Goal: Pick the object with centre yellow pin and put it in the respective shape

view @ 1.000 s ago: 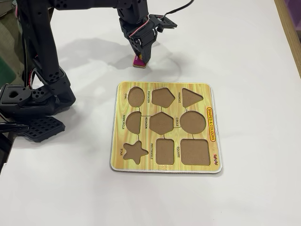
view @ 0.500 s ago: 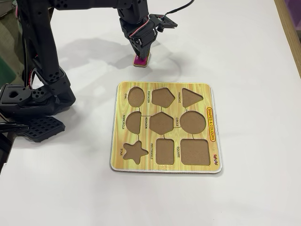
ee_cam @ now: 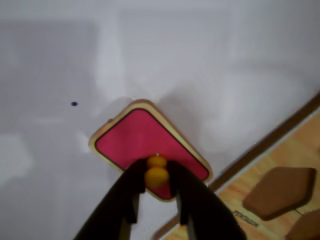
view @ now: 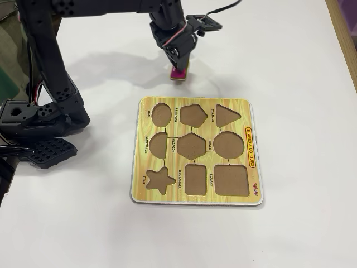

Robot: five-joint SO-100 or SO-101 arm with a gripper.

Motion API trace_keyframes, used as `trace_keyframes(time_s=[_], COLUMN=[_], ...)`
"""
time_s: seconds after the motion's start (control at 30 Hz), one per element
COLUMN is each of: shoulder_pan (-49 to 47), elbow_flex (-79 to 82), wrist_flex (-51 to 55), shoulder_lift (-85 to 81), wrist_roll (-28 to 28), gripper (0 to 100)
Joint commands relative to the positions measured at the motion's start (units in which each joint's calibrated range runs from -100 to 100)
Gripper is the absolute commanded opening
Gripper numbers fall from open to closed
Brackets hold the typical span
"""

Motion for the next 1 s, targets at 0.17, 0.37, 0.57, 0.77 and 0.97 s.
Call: trace_keyframes(time_s=[0.17, 0.37, 0.57, 0.77, 0.97], shoulder_pan=[12.1, 19.5, 26.5, 32.8, 39.8], elbow_flex=[0.5, 9.4, 16.1, 20.2, 23.3], wrist_flex=[0.4, 0.4, 0.4, 0.3, 0.3], shoulder_lift=[-8.1, -13.8, -20.3, -24.8, -29.9], wrist_roll=[9.6, 10.6, 11.1, 14.6, 18.7], gripper=[2, 1, 1, 1, 2])
